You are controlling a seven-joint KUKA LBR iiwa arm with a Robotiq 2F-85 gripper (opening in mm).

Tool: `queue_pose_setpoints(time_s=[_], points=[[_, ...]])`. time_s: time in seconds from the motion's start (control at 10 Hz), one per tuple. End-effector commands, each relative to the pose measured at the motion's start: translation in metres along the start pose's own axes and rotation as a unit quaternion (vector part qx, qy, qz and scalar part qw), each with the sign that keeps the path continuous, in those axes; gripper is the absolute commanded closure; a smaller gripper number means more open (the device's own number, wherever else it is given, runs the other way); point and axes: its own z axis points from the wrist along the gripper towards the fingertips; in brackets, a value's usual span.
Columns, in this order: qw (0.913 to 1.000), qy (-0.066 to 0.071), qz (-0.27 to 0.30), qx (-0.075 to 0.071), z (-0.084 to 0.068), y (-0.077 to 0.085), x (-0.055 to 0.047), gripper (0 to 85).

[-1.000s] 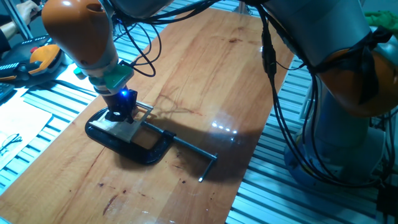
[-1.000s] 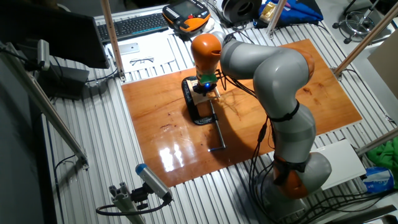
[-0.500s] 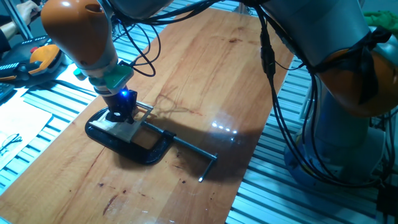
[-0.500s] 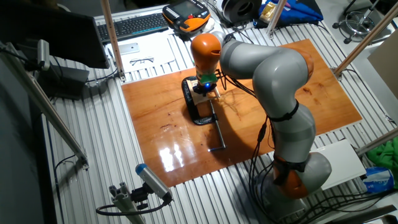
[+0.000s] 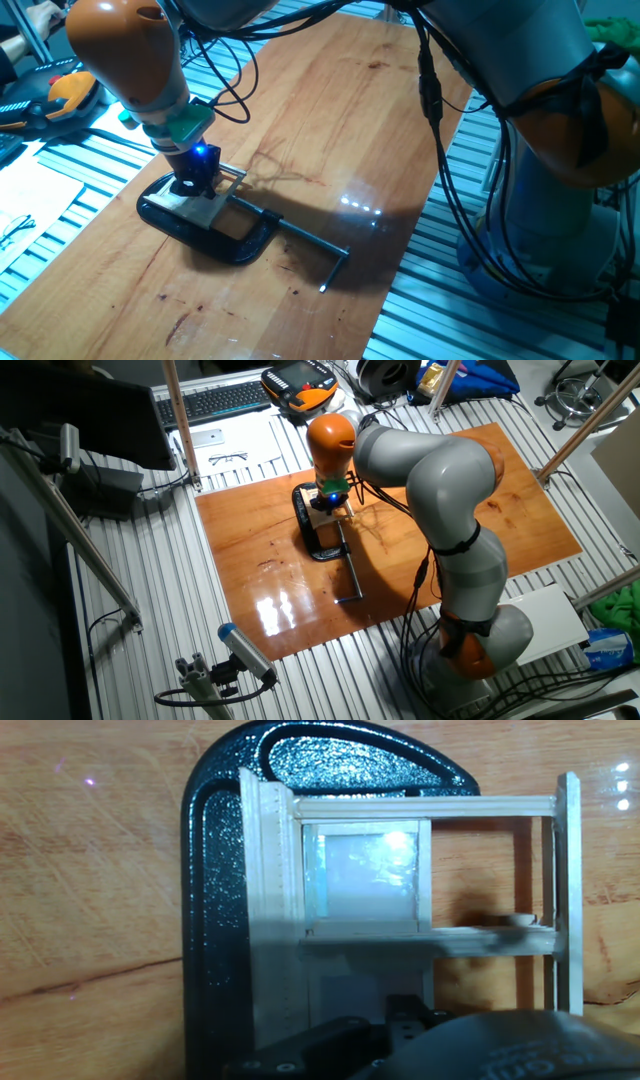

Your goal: Close a sliding window

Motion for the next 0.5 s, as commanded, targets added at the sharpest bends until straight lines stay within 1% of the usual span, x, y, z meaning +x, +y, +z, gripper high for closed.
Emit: queue_pose_setpoints(time_s=[0.0, 0.4], points=[[1.0, 0.0, -0.001, 0.0, 0.0001, -0.0002, 0.0, 85.0], [1.0, 0.002, -0.008, 0.001, 0.0002, -0.0009, 0.0, 85.0]])
